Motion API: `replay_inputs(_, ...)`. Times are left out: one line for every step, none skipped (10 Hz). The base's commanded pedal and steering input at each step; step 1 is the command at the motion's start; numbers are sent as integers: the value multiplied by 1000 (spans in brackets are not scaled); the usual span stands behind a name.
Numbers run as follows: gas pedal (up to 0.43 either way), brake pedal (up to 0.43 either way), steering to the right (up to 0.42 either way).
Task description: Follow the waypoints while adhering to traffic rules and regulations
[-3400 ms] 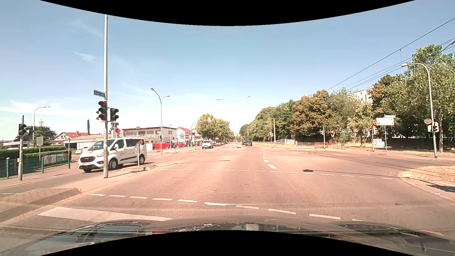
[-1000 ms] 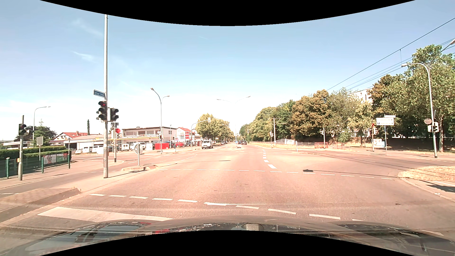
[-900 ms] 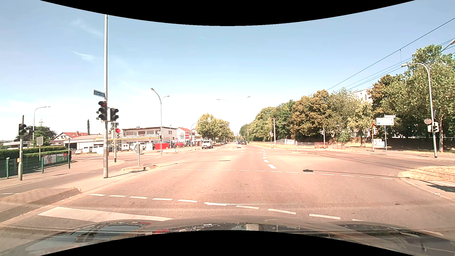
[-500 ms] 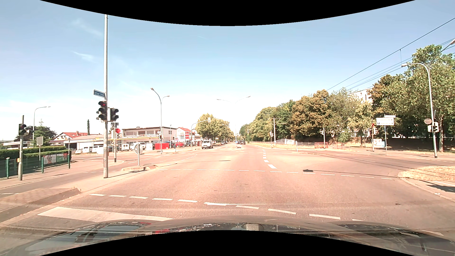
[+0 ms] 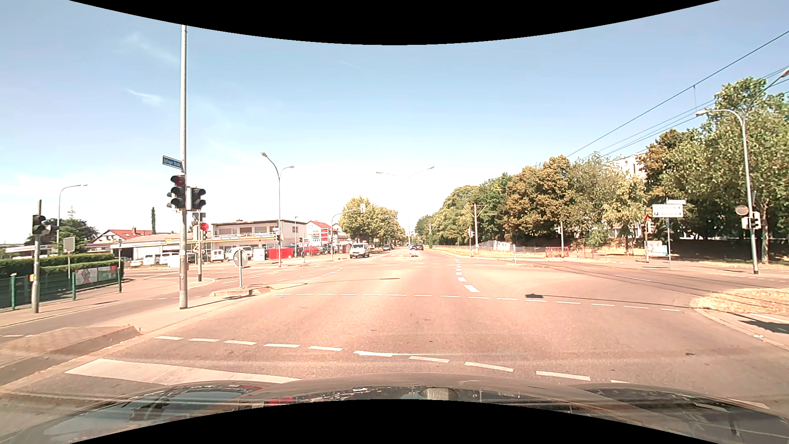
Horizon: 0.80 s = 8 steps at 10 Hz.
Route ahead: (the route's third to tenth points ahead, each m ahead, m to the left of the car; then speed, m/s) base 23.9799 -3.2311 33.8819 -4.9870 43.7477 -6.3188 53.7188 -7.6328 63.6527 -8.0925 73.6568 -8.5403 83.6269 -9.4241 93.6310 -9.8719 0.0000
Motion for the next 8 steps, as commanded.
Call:
replay_inputs(0, 238, 8)
replay_inputs(0, 238, 8)
replay_inputs(0, 238, 8)
replay_inputs(0, 244, 8)
replay_inputs(0, 244, 8)
replay_inputs(0, 238, 8)
replay_inputs(0, 244, 8)
replay_inputs(0, 244, 8)
